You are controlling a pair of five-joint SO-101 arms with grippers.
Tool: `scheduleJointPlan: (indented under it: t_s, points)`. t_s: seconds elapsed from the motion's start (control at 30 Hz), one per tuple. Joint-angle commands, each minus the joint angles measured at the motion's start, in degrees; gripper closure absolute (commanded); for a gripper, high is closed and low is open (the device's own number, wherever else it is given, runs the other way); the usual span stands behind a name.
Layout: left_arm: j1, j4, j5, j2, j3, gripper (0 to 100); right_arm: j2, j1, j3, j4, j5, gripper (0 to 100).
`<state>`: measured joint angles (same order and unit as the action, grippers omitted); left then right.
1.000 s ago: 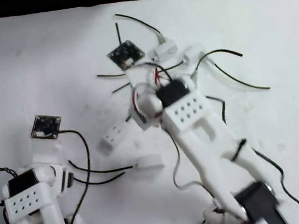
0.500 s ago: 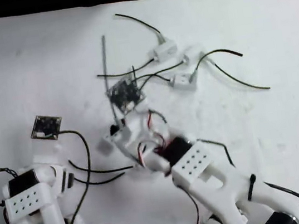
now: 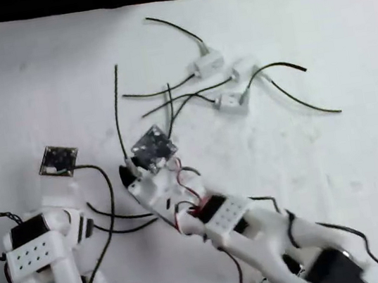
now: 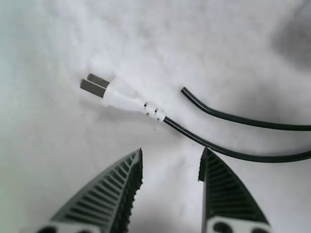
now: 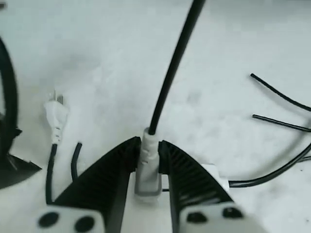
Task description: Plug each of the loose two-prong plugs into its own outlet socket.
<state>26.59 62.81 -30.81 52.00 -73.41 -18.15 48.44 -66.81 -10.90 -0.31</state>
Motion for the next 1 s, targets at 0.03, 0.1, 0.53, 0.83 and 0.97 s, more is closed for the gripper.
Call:
scheduleJointPlan:
  t_s: [0.03, 0.1, 0.53, 0.83, 0.97]
  points:
    - [-0.1, -0.7, -0.4, 1.1, 0.2, 80, 6.4, 0.2, 2.7, -8.0, 3.8, 98.2]
    - [-0.1, -0.7, -0.4, 1.1, 0.2, 80, 7.3, -0.1, 2.7, -8.9, 3.9, 98.2]
    - [-0.1, -0.7, -0.4, 1.1, 0.2, 80, 7.8, -2.7, 3.1, -12.7, 3.8, 98.2]
    - [-0.1, -0.7, -0.3, 1.1, 0.2, 80, 12.7, -2.8, 3.5, -12.9, 0.6, 98.2]
    - [-0.1, -0.7, -0.2, 1.1, 0.2, 80, 15.6, -2.9, 4.7, -12.9, 0.6, 98.2]
